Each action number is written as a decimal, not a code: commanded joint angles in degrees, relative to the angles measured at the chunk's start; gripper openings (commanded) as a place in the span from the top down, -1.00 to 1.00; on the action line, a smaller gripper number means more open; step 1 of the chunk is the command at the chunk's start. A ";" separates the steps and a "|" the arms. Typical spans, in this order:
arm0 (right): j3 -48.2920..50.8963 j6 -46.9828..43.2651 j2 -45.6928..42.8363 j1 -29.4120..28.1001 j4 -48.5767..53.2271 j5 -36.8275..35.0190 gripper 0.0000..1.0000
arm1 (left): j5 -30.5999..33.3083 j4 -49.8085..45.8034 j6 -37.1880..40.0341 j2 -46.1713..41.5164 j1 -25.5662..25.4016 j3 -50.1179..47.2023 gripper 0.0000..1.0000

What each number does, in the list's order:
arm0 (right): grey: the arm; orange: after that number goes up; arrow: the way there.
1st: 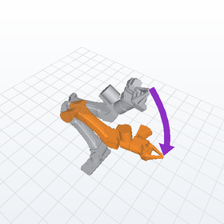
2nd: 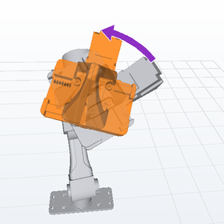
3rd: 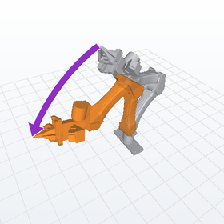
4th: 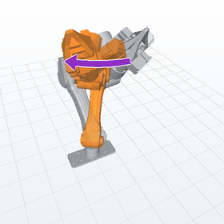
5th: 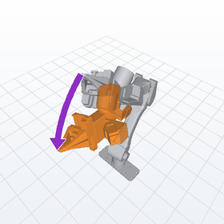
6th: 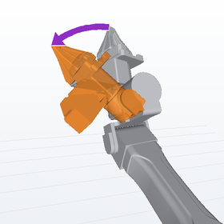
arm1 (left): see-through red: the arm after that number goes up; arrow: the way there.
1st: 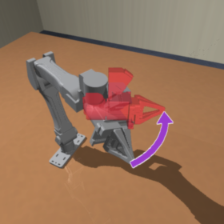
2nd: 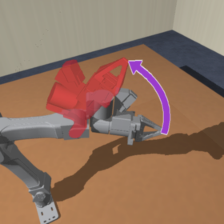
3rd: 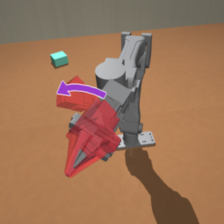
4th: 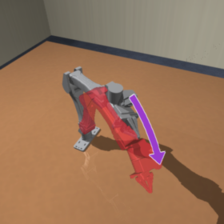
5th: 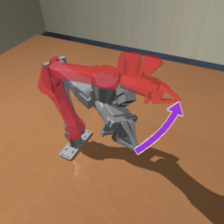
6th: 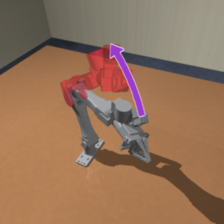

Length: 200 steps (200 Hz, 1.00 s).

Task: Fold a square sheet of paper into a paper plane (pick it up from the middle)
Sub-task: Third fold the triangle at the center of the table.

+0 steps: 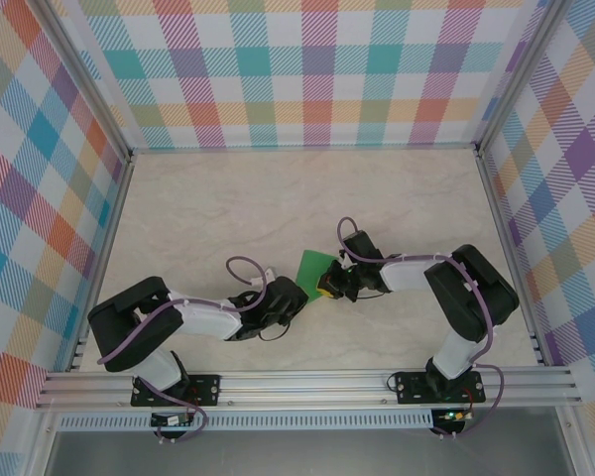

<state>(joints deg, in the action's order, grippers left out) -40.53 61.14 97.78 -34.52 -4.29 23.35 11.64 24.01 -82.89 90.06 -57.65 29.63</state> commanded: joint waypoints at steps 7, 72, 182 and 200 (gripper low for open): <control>2.27 1.17 3.57 -0.19 11.95 -5.25 1.00 | 2.12 2.90 -4.29 1.29 -1.49 -2.00 1.00; 2.20 1.17 5.21 -0.28 13.21 -6.33 1.00 | 6.34 1.34 -6.45 1.00 -1.89 -5.40 1.00; 2.08 -0.06 7.57 0.42 16.28 -8.94 1.00 | 10.94 -13.73 -7.09 -9.68 -1.87 -9.34 1.00; 1.86 -0.44 7.06 0.42 16.37 -8.83 1.00 | 10.98 -15.50 -3.45 -12.67 -1.46 -7.78 1.00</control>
<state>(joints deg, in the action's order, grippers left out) -42.17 61.28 99.29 -34.33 -0.97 24.14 20.56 16.23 -90.21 80.66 -58.87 21.32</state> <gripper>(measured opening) 0.044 0.039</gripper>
